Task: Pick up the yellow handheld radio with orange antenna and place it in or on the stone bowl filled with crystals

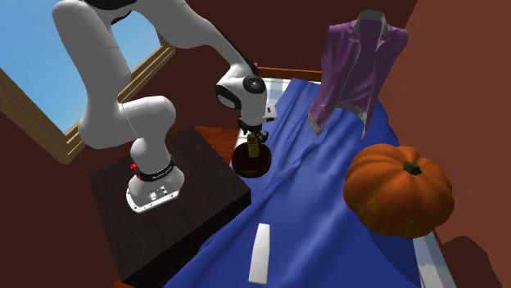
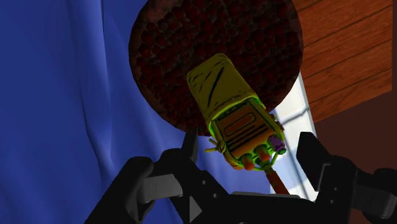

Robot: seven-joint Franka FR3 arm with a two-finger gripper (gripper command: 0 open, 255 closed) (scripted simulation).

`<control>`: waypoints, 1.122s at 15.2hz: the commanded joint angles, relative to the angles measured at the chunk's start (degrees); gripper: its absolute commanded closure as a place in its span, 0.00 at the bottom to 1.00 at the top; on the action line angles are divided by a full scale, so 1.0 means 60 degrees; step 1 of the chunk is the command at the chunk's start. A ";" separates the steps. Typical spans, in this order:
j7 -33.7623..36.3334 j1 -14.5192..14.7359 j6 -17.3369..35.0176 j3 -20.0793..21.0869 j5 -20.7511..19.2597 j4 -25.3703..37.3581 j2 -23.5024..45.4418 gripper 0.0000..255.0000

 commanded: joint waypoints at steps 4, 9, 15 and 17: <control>0.0000 -0.0001 0.0001 0.0001 0.0001 0.0000 0.0000 0.00; 0.0396 0.1893 -0.1781 -0.2741 -0.0720 -0.0063 0.1347 0.00; 0.0382 0.1870 -0.1805 -0.2720 -0.0698 -0.0060 0.1375 0.00; 0.0382 0.1870 -0.1805 -0.2720 -0.0698 -0.0060 0.1375 0.00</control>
